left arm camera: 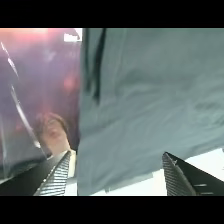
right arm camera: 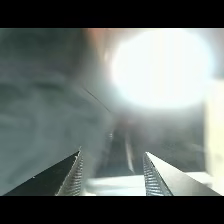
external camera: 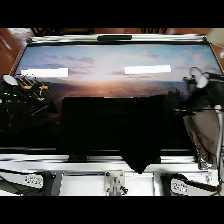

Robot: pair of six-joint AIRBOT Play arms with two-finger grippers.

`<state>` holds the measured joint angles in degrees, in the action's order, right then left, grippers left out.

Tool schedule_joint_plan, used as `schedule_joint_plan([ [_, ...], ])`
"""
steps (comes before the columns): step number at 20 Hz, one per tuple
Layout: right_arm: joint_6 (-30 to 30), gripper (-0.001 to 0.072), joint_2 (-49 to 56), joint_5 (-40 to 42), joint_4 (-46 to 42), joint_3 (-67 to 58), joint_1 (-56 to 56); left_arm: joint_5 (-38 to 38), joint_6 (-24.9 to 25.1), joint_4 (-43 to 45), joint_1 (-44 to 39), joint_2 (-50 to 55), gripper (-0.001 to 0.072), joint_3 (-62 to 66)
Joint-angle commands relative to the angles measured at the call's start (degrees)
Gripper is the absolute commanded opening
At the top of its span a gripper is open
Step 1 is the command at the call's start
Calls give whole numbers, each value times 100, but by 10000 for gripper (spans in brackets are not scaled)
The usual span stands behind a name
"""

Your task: Fold the shirts.

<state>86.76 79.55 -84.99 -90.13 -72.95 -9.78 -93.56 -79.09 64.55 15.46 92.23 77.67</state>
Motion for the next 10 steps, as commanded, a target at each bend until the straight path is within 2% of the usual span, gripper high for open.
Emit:
schedule_joint_plan([
  [1,-208,491,-658,-483,-101,149,-844,96,181,0,398,-916,661,-1019],
  [3,-339,491,-896,-481,170,378,-1246,531,376,-76,592,-1534,634,-2389],
  [4,-365,491,-992,-474,337,496,-1384,713,629,-264,715,-1775,590,-2977],
  [6,-420,491,-1084,-461,570,651,-1486,977,1246,-846,994,-2166,591,-3869],
  [10,-415,491,-1084,-420,835,702,-1469,1513,1360,-859,1169,-2330,590,-4457],
])
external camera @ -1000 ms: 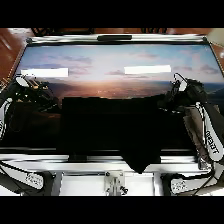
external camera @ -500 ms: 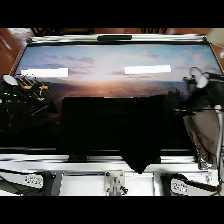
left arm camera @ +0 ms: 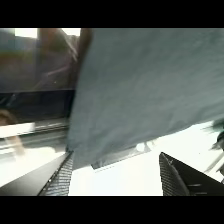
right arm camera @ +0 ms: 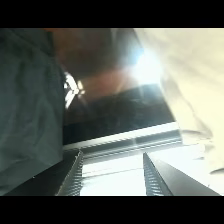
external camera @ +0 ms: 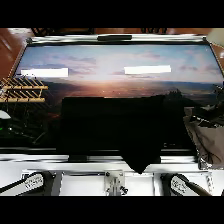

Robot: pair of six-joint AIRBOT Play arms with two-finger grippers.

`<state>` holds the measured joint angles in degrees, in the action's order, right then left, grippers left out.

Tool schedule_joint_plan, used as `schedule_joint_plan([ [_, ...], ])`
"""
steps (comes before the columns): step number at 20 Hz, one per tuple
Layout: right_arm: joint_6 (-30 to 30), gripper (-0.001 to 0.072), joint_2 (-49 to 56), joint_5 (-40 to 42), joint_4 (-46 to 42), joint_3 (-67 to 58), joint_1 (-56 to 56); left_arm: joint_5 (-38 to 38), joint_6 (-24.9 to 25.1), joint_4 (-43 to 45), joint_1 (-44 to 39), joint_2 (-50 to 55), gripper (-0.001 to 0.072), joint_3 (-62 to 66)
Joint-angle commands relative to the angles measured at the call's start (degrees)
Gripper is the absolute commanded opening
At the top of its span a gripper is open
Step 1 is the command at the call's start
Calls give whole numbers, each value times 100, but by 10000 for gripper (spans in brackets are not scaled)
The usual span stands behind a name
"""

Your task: Fold the shirts.

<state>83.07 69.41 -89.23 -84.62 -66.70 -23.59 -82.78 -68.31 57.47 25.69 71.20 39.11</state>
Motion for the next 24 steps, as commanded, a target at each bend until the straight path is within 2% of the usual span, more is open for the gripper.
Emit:
schedule_joint_plan([
  [1,-48,490,-70,4,321,76,-87,503,302,-31,149,-227,590,-627],
  [4,-48,490,-70,-4,315,76,-87,404,315,345,149,-227,590,-632],
  [11,-37,490,-70,-68,317,76,-87,772,313,236,129,-227,587,-1060],
  [12,-37,490,-70,-92,317,76,-87,903,315,37,129,-227,555,-1104],
  [13,-37,490,-70,-118,317,76,-87,1029,315,-111,127,-227,461,-1134],
  [15,-28,490,-70,-205,317,76,-87,1123,317,-229,42,-227,366,-1198],
  [16,-22,490,-70,-258,313,76,-87,1117,315,-229,-35,-227,274,-1233],
  [17,-50,491,-70,-354,323,101,-87,1091,313,-256,-118,-227,85,-1285],
  [18,-225,501,-68,-494,365,188,-87,1067,313,-271,-184,-227,31,-1325],
  [21,-302,501,-66,-658,603,911,-87,951,317,-267,-212,-227,30,-1305],
  [24,-636,500,-98,-37,1475,2096,-87,831,319,-264,-166,-240,30,-1266],
])
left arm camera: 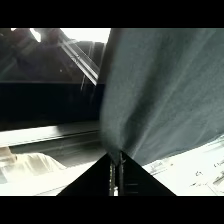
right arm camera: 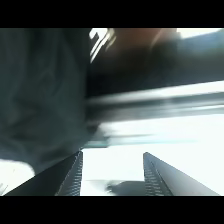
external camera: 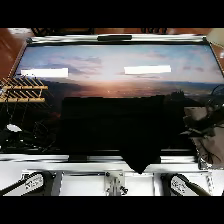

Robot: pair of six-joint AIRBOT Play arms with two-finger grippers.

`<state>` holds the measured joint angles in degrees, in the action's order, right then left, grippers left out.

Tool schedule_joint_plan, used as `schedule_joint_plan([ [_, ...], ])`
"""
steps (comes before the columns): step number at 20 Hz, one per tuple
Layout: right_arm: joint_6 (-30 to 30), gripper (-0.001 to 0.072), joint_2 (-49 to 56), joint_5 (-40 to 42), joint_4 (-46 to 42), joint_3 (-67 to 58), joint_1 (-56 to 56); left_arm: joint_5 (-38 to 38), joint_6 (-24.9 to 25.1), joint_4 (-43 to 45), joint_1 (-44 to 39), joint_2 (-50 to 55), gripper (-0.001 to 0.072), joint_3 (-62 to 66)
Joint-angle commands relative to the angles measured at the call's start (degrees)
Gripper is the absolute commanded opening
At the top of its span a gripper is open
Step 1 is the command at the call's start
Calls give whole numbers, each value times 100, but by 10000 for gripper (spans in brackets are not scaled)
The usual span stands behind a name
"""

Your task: Fold the shirts.

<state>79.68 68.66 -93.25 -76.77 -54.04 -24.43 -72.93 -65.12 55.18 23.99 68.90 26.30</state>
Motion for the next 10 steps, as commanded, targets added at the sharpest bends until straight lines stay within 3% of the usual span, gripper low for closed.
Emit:
schedule_joint_plan([
  [1,-382,500,-74,710,935,1156,-2,-234,-2,-37,2,-20,30,28],
  [4,-535,493,-247,1233,1069,1810,-2,-332,-4,-35,4,-22,29,74],
  [6,-785,359,-501,1379,1010,2149,-4,-258,-7,-35,4,-22,30,74],
  [10,-914,401,-804,1556,1075,2608,-2,-197,-52,-37,2,-22,30,74],
])
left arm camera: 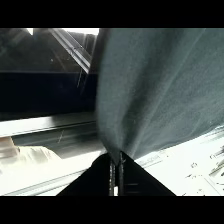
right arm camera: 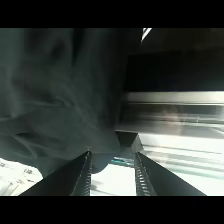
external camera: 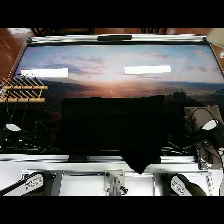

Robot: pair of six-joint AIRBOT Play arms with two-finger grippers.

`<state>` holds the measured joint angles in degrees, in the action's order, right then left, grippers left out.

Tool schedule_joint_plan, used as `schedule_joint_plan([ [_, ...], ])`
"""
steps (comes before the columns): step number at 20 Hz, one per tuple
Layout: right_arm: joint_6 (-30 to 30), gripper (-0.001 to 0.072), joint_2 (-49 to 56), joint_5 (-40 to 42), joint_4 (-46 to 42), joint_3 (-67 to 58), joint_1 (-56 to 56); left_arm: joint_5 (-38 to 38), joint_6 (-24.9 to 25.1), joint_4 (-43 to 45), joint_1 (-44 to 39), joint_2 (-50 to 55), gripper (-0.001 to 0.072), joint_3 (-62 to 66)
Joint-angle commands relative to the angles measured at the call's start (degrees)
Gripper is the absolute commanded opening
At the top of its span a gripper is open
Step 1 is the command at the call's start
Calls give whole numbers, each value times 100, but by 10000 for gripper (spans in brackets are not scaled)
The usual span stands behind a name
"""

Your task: Fold the shirts.

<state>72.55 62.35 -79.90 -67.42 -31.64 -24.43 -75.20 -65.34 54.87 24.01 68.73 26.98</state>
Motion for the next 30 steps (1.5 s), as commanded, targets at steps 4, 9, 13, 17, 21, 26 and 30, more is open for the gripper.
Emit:
schedule_joint_plan([
  [4,-238,486,-173,339,267,505,-2,74,-90,-7,2,-4,30,7],
  [9,-229,500,-168,422,306,575,214,127,-92,-7,0,-4,30,7],
  [13,-31,497,-168,763,437,815,898,127,-92,-4,2,-4,30,9],
  [17,455,61,-177,804,173,811,1143,173,-68,-7,2,-4,30,35],
  [21,-295,61,-555,387,492,264,1143,37,450,-13,-7,-63,29,706],
  [26,350,59,-407,1040,645,-1318,1152,140,81,-55,-61,-83,28,2461],
  [30,678,59,857,1690,970,-2448,1172,739,-411,-57,-382,531,29,3473],
])
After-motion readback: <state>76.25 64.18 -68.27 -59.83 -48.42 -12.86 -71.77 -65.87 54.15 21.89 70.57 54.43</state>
